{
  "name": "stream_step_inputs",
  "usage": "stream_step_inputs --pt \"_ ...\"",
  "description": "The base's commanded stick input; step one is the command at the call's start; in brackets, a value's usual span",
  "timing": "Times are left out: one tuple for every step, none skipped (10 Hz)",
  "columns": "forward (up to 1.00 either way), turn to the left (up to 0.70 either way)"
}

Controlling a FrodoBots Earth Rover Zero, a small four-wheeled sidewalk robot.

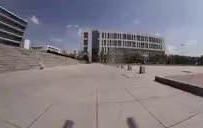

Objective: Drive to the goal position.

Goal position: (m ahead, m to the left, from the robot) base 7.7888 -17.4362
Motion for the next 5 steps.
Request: stream_step_inputs --pt "0.70 0.00" --pt "0.70 0.00" --pt "0.70 0.00" --pt "0.70 0.00" --pt "0.70 0.00"
